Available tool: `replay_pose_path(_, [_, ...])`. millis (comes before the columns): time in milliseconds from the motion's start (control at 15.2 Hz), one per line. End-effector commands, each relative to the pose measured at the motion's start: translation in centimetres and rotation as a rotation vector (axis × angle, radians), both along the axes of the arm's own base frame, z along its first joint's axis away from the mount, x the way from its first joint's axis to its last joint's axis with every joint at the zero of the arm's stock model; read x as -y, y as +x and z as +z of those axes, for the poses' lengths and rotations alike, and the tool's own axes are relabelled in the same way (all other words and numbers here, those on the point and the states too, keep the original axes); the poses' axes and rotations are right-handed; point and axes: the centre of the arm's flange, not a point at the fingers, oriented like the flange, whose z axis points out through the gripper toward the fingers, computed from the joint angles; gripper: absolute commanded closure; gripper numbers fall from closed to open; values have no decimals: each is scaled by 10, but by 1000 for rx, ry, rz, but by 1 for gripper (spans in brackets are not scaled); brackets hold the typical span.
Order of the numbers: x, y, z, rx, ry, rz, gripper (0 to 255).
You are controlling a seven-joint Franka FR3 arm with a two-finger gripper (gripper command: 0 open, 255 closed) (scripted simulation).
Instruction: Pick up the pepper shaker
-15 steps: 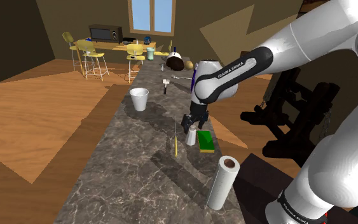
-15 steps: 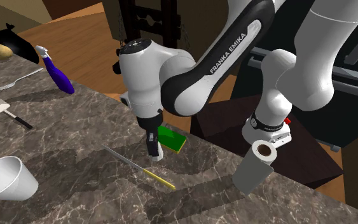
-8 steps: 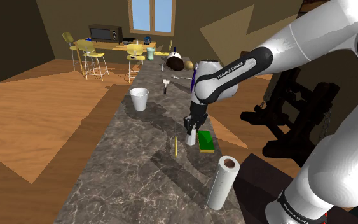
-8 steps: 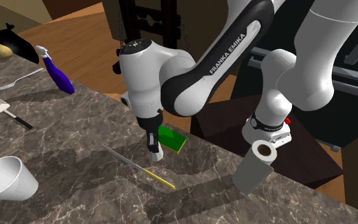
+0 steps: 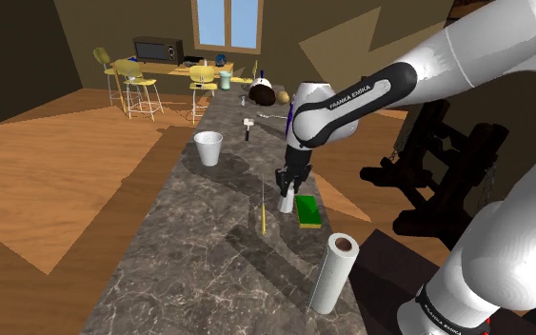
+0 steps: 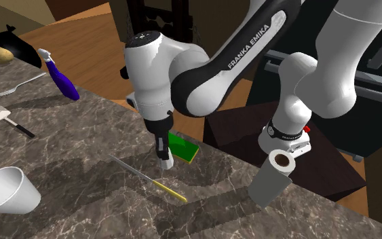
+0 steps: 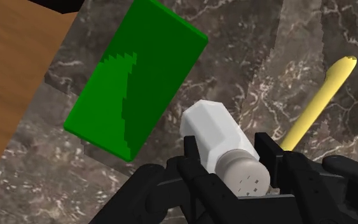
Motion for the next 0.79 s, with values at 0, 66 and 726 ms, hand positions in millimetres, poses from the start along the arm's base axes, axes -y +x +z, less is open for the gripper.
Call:
replay_pose_path(0, [0, 0, 10, 0, 0, 0, 255])
replay_pose_path(66, [0, 0, 15, 0, 0, 0, 255])
replay_pose_path(726, [0, 0, 58, 0, 0, 0, 255])
